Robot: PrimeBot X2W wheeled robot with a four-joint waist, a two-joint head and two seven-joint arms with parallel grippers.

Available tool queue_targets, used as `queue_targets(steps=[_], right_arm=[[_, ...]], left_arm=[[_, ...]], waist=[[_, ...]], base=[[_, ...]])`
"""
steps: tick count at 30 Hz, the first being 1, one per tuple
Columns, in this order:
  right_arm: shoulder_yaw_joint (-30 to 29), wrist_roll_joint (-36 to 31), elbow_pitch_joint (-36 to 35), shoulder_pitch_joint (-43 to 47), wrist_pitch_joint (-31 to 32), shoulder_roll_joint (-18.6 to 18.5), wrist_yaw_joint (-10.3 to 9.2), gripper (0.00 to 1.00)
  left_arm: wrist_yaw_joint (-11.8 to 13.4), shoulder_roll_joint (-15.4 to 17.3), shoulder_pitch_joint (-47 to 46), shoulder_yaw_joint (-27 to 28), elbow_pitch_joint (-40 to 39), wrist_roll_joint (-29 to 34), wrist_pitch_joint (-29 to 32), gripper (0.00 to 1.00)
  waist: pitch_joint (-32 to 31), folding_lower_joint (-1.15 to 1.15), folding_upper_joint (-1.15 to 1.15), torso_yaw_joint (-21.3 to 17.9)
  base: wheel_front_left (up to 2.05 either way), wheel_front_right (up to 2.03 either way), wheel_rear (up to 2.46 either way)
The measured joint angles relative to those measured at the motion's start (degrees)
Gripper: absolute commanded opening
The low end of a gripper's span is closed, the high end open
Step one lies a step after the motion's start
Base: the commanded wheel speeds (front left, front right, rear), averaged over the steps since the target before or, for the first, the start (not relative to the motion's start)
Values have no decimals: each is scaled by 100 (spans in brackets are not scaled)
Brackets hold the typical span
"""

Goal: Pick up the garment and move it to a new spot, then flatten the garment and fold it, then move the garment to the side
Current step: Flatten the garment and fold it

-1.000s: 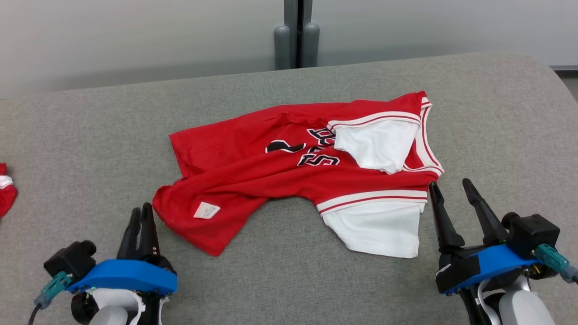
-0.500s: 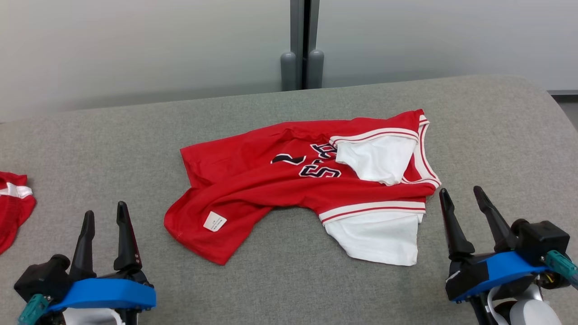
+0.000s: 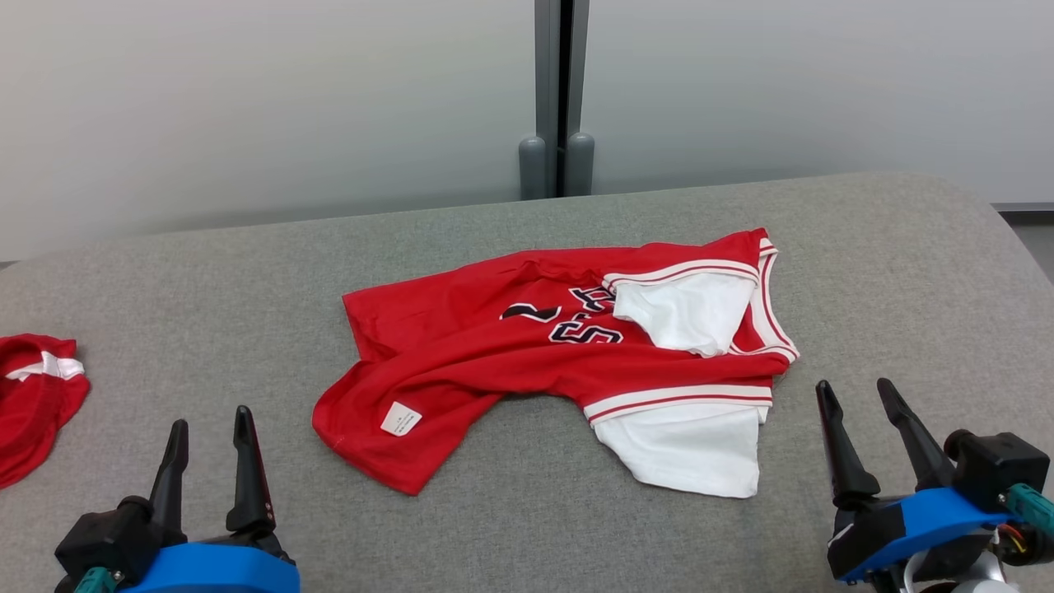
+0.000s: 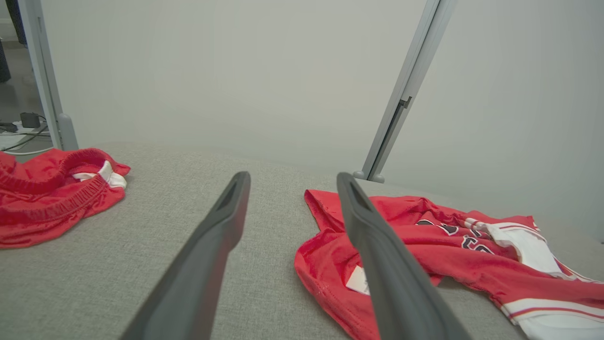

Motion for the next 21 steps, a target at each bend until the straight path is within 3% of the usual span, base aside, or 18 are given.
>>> queue_targets(steps=[13,21], right_arm=[[121,101,-94,60,51,0,0,100],[499,223,87,-31,143,1,0,100]], left_arm=[[60,-18,72,-249,-140,15,337,100],[-41,-198,-544,-541,814,-209,1165,100]], waist=[[126,0,0,31],[439,1,0,27]], base=[[0,0,0],[0,0,0]])
